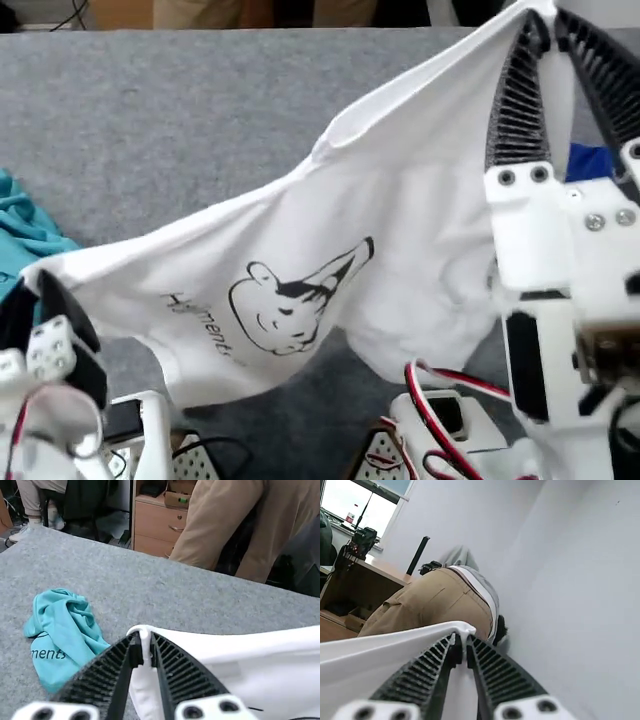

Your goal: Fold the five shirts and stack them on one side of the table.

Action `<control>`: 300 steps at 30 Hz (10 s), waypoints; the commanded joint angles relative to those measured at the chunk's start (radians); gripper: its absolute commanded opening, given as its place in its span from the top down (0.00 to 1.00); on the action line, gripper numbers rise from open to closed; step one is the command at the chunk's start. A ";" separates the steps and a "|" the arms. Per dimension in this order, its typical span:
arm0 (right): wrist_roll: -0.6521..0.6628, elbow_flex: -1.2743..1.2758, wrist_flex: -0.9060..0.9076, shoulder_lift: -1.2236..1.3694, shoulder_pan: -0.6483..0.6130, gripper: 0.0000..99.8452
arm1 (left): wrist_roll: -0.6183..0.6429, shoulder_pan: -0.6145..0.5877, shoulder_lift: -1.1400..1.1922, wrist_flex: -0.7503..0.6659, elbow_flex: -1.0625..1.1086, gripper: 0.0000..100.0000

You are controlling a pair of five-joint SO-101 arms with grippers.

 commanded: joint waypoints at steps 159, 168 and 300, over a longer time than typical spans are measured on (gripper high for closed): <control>0.224 1.910 -0.064 -0.369 -0.031 1.00 | -0.141 -0.029 0.407 -0.637 1.077 0.98; 0.310 1.942 -0.044 -0.371 0.054 1.00 | -0.147 -0.035 0.407 -0.637 1.082 0.98; 0.660 1.782 0.178 -0.188 -0.320 0.89 | -0.130 -0.101 0.203 -1.163 1.386 0.98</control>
